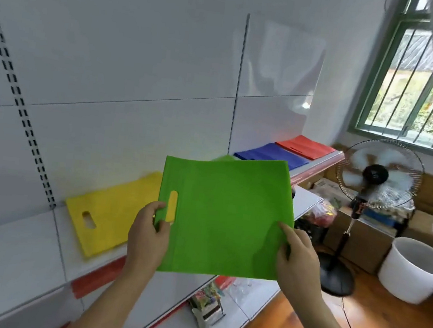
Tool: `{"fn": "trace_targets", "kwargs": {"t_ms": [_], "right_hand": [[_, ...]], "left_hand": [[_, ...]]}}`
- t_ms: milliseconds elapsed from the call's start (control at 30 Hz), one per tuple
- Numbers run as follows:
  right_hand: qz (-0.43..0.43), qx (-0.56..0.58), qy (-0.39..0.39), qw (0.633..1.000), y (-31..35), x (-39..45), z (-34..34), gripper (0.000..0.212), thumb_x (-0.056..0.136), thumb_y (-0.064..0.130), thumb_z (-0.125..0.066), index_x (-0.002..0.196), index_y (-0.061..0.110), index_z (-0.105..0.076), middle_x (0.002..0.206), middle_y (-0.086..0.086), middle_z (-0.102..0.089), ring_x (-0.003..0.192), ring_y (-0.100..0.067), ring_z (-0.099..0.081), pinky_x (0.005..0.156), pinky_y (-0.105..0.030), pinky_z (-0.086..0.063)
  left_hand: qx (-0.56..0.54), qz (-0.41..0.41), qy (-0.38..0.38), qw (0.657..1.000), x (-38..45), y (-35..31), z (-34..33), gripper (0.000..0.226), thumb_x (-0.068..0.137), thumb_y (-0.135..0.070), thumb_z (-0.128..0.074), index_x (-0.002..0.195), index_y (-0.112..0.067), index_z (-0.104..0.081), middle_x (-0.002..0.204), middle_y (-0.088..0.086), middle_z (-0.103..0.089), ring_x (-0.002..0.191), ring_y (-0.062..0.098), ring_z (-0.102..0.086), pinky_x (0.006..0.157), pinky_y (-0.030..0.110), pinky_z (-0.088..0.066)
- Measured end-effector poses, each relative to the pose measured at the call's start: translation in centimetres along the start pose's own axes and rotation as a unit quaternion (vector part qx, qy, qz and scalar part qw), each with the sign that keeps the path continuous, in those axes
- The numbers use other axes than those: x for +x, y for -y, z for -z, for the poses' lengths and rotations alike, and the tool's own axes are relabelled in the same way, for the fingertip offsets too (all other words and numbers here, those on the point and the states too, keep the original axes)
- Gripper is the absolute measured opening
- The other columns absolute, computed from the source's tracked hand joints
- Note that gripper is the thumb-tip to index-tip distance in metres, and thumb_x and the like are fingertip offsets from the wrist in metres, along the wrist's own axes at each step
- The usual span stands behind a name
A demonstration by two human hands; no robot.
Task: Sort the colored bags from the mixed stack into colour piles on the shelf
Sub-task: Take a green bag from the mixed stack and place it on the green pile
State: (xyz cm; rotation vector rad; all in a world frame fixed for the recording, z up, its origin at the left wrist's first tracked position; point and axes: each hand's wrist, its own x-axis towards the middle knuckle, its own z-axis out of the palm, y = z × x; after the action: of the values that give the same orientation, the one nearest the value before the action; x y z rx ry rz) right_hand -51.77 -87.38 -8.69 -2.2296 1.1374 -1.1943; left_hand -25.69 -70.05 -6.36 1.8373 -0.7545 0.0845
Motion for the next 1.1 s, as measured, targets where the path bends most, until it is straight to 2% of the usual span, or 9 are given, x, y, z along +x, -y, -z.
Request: {"fn": "trace_targets", "kwargs": {"t_ms": [67,233,400,533,667,733,800,900,1100], "right_hand": [[-0.013,-0.002,0.002,1.000,-1.9,1.7,0.1,0.053,0.091,-0.009,-0.057,0.139,0.011,-0.065,0.114,0.004,-0.058,0.091,-0.013,-0.053,0.077,-0.031,-0.042],[-0.022,-0.005,0.011,1.000,-6.0,6.6,-1.2,0.053,0.092,-0.011,-0.055,0.141,0.007,-0.063,0.117,-0.001,-0.057,0.089,-0.018,-0.054,0.076,-0.033,-0.043],[-0.017,-0.017,0.020,1.000,-8.3,13.9,-3.4,0.056,0.092,-0.009,-0.055,0.145,0.007,-0.061,0.121,-0.007,-0.058,0.100,-0.030,-0.060,0.081,-0.033,-0.043],[0.009,-0.022,0.039,0.999,-9.5,20.0,-5.4,0.057,0.094,-0.007,-0.053,0.149,0.007,-0.056,0.129,-0.006,-0.057,0.109,-0.030,-0.060,0.087,-0.033,-0.045],[0.016,-0.016,0.069,0.997,-10.9,24.8,-7.9,0.057,0.096,-0.006,-0.050,0.151,0.009,-0.053,0.135,-0.004,-0.054,0.111,-0.031,-0.060,0.091,-0.041,-0.051],[0.025,-0.010,0.087,0.996,-11.9,27.2,-9.3,0.056,0.097,-0.003,-0.049,0.152,0.010,-0.053,0.136,-0.003,-0.054,0.112,-0.029,-0.060,0.094,-0.043,-0.052],[0.023,0.000,0.097,0.995,-12.9,30.0,-11.0,0.056,0.097,-0.002,-0.049,0.151,0.011,-0.053,0.135,-0.002,-0.055,0.111,-0.026,-0.060,0.093,-0.038,-0.049],[0.039,0.014,0.126,0.991,-14.3,33.4,-14.1,0.055,0.099,0.000,-0.049,0.152,0.014,-0.053,0.132,0.002,-0.054,0.103,-0.020,-0.059,0.087,-0.035,-0.048],[0.101,0.039,0.207,0.972,-15.7,39.6,-19.5,0.050,0.098,0.005,-0.054,0.147,0.015,-0.058,0.118,0.002,-0.054,0.090,-0.023,-0.057,0.078,-0.042,-0.052]], "left_hand": [[0.011,-0.001,0.007,1.000,1.3,-0.5,-2.8,0.040,0.096,0.002,-0.059,0.133,-0.012,-0.063,0.131,0.005,-0.064,0.116,0.026,-0.060,0.096,0.046,-0.052],[0.028,-0.006,0.016,0.999,5.3,-0.6,-9.5,0.038,0.099,-0.003,-0.059,0.135,-0.013,-0.064,0.129,0.004,-0.064,0.109,0.019,-0.058,0.089,0.036,-0.047],[0.024,-0.004,0.021,0.999,10.4,-0.6,-15.7,0.040,0.097,-0.003,-0.062,0.136,-0.011,-0.064,0.131,0.007,-0.065,0.118,0.026,-0.061,0.094,0.039,-0.049],[0.029,0.003,0.016,0.999,14.6,-0.7,-19.3,0.044,0.097,-0.003,-0.063,0.140,-0.012,-0.062,0.133,0.008,-0.064,0.105,0.022,-0.062,0.088,0.037,-0.049],[0.046,0.024,0.019,0.998,17.6,-0.4,-21.6,0.047,0.099,-0.003,-0.061,0.145,-0.013,-0.056,0.135,0.010,-0.061,0.105,0.045,-0.065,0.089,0.054,-0.057],[0.053,0.034,0.003,0.998,18.7,0.0,-22.5,0.046,0.099,-0.002,-0.060,0.144,-0.013,-0.057,0.133,0.010,-0.063,0.101,0.047,-0.066,0.085,0.055,-0.058],[0.061,0.049,-0.018,0.997,19.7,0.2,-23.4,0.043,0.099,-0.002,-0.060,0.141,-0.009,-0.059,0.131,0.013,-0.064,0.095,0.042,-0.067,0.083,0.052,-0.058],[0.091,0.068,-0.045,0.992,20.6,1.1,-24.7,0.040,0.099,-0.002,-0.062,0.139,-0.005,-0.060,0.136,0.014,-0.063,0.112,0.035,-0.065,0.096,0.050,-0.055],[0.209,0.135,-0.090,0.964,21.1,2.0,-26.6,0.045,0.099,-0.009,-0.063,0.144,-0.011,-0.059,0.144,0.008,-0.060,0.124,0.026,-0.061,0.101,0.041,-0.053]]}}
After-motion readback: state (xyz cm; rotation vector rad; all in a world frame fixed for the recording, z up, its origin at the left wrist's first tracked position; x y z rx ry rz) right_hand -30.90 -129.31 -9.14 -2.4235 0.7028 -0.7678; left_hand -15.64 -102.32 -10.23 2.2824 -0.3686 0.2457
